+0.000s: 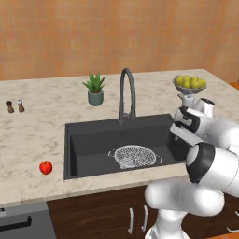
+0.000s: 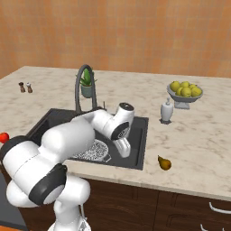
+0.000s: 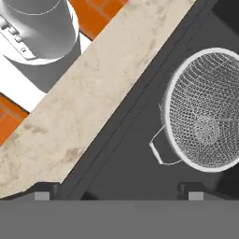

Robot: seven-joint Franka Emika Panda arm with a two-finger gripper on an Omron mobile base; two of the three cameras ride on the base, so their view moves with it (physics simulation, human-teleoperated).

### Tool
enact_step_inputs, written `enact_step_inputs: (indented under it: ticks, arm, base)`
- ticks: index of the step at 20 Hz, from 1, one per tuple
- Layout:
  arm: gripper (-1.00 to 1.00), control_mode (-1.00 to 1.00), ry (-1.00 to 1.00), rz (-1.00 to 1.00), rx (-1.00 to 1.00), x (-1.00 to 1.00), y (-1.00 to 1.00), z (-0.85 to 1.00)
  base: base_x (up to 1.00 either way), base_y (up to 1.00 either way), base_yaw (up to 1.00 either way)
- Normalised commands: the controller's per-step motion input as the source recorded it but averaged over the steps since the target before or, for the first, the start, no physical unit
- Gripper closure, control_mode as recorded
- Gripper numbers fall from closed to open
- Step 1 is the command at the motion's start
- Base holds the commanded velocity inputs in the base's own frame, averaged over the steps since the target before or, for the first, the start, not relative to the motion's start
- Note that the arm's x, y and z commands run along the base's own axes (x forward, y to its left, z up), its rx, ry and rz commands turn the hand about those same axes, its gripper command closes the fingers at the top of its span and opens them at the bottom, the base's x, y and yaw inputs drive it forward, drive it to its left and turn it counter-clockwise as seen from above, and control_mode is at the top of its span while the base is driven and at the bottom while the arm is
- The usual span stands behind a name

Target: Put the colander in the sink, put the apple, pear in the colander, and turn on the sink faucet and pour water over the colander.

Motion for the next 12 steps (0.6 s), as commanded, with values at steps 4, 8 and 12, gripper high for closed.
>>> enact_step_inputs:
  ticks: [4,8,12]
  arm:
    - [-1.0,-1.0,0.44,-0.73,0.01,-0.11,-0.4,0.26]
    - [-1.0,-1.0,0.34,-0.74,0.0,-0.11,-0.41,0.11]
    - [-1.0,-1.0,0.17,-0.8,-0.02,-0.04,-0.38,0.02]
  base:
    - [0.0,0.0,0.0]
    - [0.0,0.0,0.0]
    - [0.0,0.0,0.0]
